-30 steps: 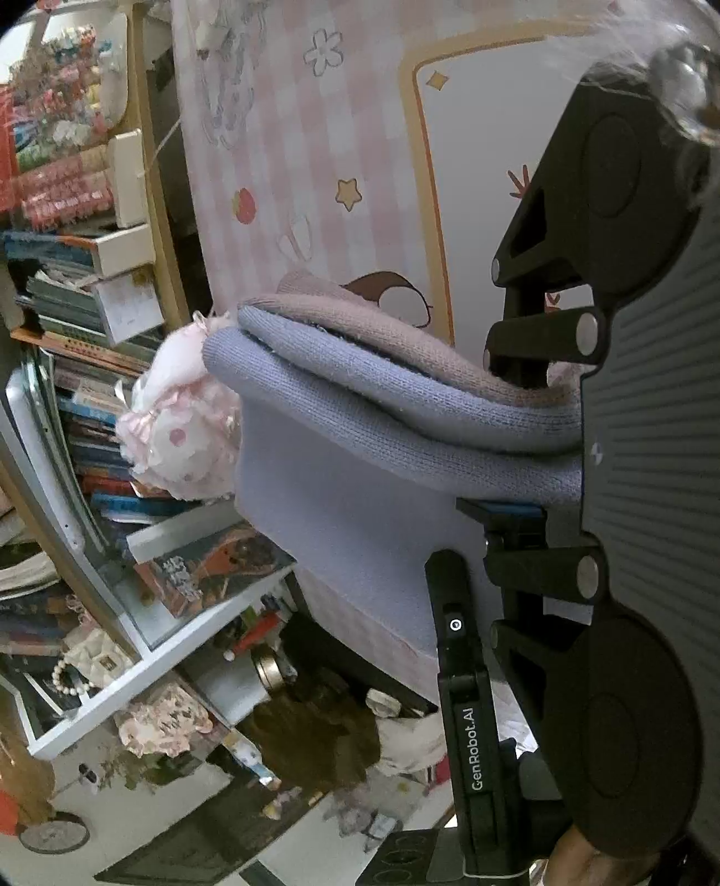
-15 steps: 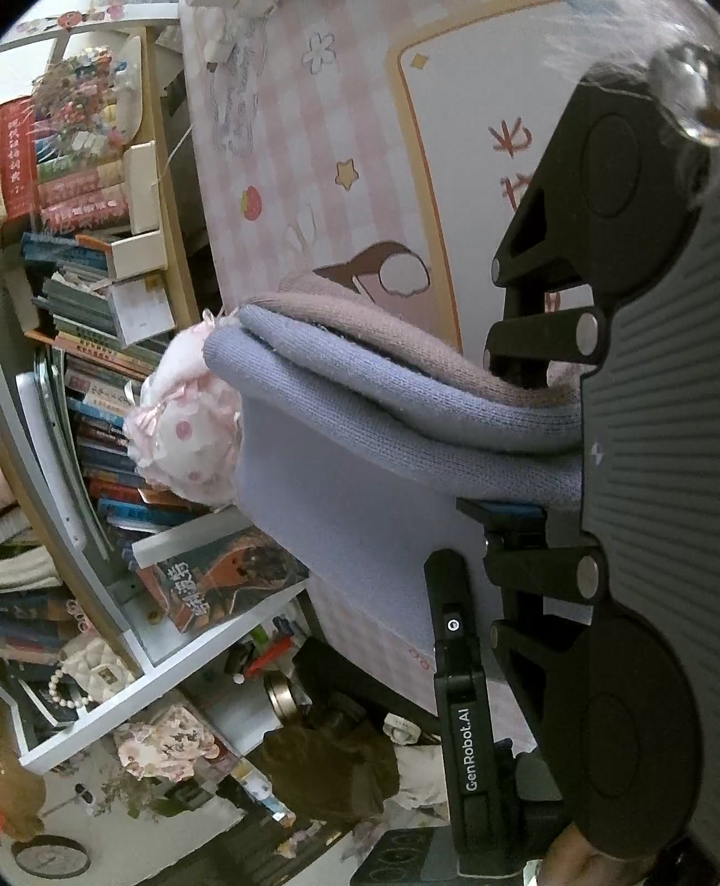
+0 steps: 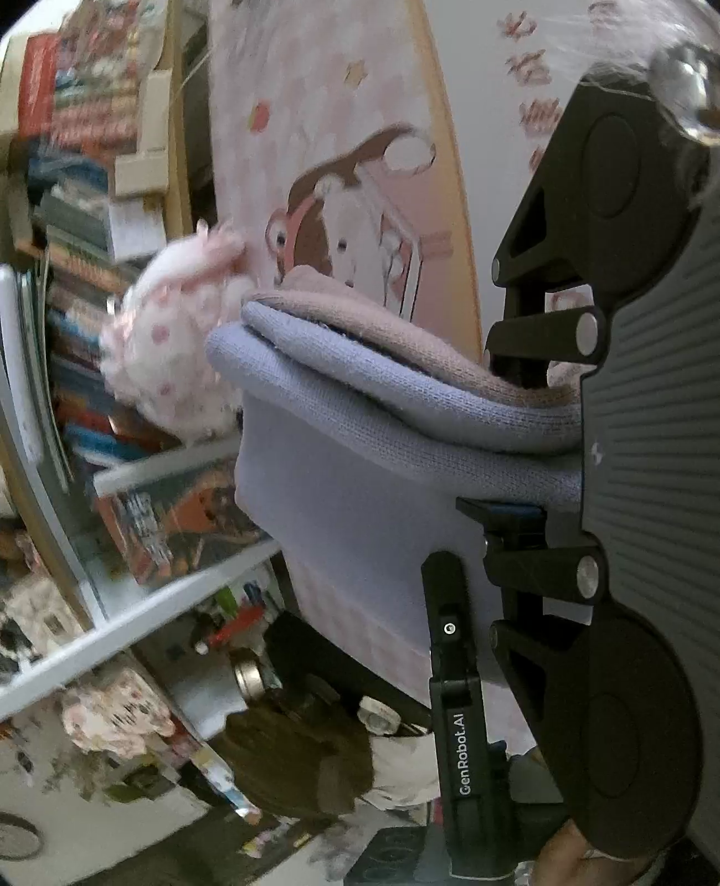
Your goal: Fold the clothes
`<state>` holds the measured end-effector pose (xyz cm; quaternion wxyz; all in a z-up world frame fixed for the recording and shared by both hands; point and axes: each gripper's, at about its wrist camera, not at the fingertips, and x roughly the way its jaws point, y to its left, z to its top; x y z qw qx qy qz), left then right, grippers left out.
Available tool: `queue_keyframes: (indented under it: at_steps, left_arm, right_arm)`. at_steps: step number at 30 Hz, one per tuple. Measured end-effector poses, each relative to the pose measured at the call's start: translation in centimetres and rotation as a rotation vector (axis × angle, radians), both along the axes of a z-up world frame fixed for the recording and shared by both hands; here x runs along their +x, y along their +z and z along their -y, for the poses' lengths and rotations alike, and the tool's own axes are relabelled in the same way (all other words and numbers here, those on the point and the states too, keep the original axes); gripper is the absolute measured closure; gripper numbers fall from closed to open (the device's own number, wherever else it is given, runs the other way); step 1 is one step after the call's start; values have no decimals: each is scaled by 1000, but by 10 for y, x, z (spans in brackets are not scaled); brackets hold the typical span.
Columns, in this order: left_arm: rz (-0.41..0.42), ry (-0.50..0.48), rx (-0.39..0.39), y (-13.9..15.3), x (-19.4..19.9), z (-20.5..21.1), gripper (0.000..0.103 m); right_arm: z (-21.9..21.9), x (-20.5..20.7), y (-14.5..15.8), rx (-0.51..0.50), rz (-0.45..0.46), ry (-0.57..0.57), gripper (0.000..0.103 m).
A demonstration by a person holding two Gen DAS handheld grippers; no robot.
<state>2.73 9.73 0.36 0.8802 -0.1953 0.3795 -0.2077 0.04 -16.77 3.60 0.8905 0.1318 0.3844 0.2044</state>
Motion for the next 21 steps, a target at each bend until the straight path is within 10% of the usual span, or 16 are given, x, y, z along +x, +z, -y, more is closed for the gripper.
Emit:
queue_keyframes:
  at_steps: [21]
  left_arm:
    - [34, 127, 32, -43, 119, -51, 56]
  right_arm:
    - [-73, 169, -38, -53, 61, 203, 74]
